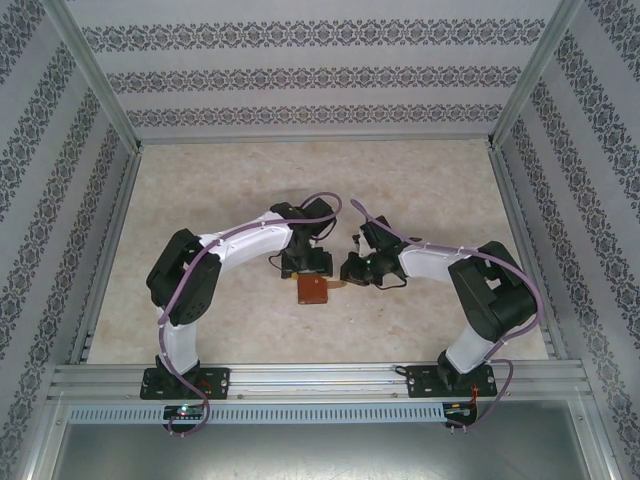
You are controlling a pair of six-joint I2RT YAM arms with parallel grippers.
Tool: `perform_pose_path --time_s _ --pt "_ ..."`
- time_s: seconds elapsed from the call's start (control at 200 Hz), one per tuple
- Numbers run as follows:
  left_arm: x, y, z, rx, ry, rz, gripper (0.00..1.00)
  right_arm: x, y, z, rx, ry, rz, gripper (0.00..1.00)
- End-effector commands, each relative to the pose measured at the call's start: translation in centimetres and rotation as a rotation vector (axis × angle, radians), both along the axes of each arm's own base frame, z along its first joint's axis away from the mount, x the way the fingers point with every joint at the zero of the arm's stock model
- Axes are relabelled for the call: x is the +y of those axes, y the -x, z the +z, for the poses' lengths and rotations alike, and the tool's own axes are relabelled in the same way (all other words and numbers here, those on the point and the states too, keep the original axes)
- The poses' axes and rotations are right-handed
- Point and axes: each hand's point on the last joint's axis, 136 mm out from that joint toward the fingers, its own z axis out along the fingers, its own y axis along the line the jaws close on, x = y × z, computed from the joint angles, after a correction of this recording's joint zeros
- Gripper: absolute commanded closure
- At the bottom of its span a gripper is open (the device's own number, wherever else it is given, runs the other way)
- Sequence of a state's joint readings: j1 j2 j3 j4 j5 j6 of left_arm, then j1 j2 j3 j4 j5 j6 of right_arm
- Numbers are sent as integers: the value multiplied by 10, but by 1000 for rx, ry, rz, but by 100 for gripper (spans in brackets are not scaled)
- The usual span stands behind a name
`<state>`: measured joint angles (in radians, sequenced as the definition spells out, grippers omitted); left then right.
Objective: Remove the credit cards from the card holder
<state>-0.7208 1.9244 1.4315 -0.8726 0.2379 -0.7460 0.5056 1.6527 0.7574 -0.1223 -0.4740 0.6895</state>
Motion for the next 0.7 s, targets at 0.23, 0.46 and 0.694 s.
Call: perform_pose_path --time_s 0.23,0.46,0.694 --pt "-4 8 -15 55 -72 -37 23 5 3 -1 34 -76 -21 90" --pt "8 10 -23 64 -148 -46 22 3 3 -2 37 -73 -19 90" --pt "14 10 -22 59 -188 -58 22 1 3 -1 32 -73 -25 90"
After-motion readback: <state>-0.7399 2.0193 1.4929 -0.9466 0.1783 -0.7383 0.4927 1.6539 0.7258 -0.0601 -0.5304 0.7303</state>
